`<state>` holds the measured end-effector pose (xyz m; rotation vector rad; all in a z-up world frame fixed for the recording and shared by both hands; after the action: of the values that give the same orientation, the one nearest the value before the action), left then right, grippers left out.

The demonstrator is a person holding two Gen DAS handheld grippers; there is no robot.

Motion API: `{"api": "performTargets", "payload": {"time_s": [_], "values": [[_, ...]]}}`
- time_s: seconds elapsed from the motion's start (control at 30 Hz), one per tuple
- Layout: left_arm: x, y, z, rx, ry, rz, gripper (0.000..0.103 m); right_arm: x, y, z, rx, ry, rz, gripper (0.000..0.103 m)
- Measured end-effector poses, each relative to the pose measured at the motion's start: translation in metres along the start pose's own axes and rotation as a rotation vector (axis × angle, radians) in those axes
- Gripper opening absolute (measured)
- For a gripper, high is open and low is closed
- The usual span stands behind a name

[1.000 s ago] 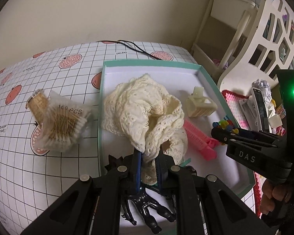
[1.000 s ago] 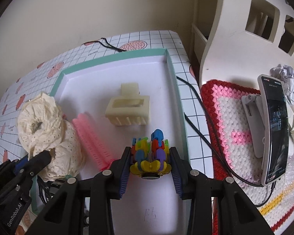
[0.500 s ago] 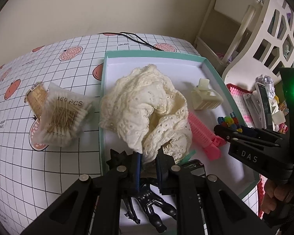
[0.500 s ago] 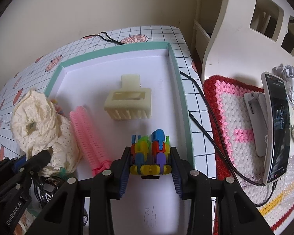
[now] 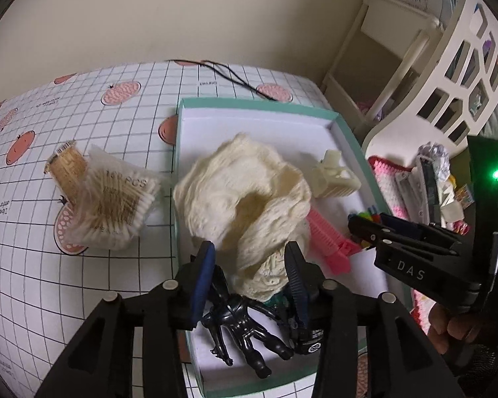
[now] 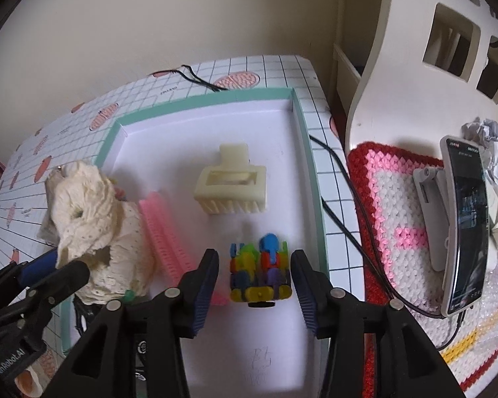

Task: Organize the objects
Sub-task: 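Open left tool to drop the lace cloth while right tool releases block toy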

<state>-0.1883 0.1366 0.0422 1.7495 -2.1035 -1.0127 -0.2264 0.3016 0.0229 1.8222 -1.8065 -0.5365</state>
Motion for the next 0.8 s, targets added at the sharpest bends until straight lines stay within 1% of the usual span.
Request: {"api": "performTargets", "payload": {"time_s": [0.13,0.23,0.3,0.37,0.4,0.43,0.47,0.53,0.57,0.6,0.67,0.73,0.8], "values": [[0.003,0.013,-0.015,-0.051,-0.007,-0.014,0.045,0.002,0.008,-0.011,-0.034,0.012,0.01,0.049],[0.007,0.021,-0.024,-0.091,-0.006,-0.032,0.048,0.004,0.012,-0.017,-0.055,0.019,0.013,0.049],[0.011,0.025,-0.028,-0.111,0.009,-0.04,0.055,0.005,0.014,-0.02,-0.062,0.021,0.011,0.049],[0.018,0.027,-0.029,-0.119,0.027,-0.053,0.061,0.008,0.014,-0.02,-0.064,0.015,0.005,0.05],[0.02,0.028,-0.029,-0.116,0.035,-0.061,0.062,0.009,0.014,-0.02,-0.065,0.009,0.001,0.053],[0.024,0.028,-0.028,-0.113,0.045,-0.068,0.062,0.01,0.014,-0.02,-0.067,0.007,0.0,0.06],[0.027,0.028,-0.028,-0.114,0.057,-0.07,0.062,0.01,0.014,-0.02,-0.07,0.006,-0.001,0.063],[0.034,0.027,-0.027,-0.113,0.081,-0.075,0.063,0.011,0.014,-0.02,-0.073,0.005,-0.003,0.064],[0.038,0.026,-0.027,-0.114,0.091,-0.083,0.065,0.012,0.014,-0.02,-0.074,0.006,-0.002,0.066],[0.041,0.025,-0.027,-0.115,0.098,-0.09,0.07,0.011,0.013,-0.021,-0.076,0.006,0.001,0.069],[0.047,0.025,-0.028,-0.12,0.114,-0.106,0.076,0.011,0.014,-0.021,-0.081,0.006,0.006,0.079],[0.052,0.026,-0.029,-0.125,0.129,-0.119,0.081,0.011,0.014,-0.021,-0.083,0.008,0.006,0.08],[0.057,0.026,-0.031,-0.137,0.142,-0.126,0.088,0.012,0.014,-0.02,-0.086,0.009,0.009,0.085]]}}
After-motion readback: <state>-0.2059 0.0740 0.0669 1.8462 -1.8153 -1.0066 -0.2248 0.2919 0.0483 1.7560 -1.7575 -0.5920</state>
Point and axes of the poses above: each gripper's, at about its wrist camera, not at the fingertips, and z roughly the way its jaws point, x to its left, y to its top, the point moved 5 cm from there along z, roughly the way its jaws point, and after that the axes turned 10 degrees about -x, right-handed, at the moved point
